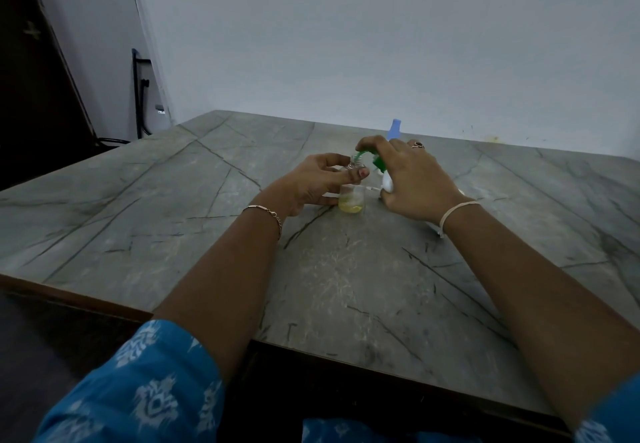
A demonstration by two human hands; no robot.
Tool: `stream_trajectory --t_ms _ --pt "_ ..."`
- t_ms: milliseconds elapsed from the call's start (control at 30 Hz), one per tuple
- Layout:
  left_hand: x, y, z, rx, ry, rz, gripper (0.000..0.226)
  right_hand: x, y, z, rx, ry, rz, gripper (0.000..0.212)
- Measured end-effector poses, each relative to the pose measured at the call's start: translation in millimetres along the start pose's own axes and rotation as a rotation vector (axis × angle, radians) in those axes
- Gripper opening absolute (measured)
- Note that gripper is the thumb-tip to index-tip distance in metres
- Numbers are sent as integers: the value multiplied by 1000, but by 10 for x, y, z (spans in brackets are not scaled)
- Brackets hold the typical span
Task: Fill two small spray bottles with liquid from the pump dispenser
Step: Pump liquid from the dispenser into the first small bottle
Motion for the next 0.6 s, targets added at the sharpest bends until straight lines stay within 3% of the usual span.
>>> stream_trajectory --t_ms 167,433,600 --pt "-8 -9 -5 -5 -10 3 53 35 58 9 -14 73 3 84" --pt "-17 -26 -11 -2 2 0 56 -1 9 9 7 -42 -3 70" --pt "-9 -5 0 -1 10 11 51 22 46 9 -3 43 -5 82"
Point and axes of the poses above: each hand's wrist, its own y-axis away from the middle knuckle, its own z-axis out of the palm, x = y × z, the point moved 6 cm from there along -y, towards the middle knuckle, and after that the axes turned 10 degrees about -x, right-handed, at the moved point
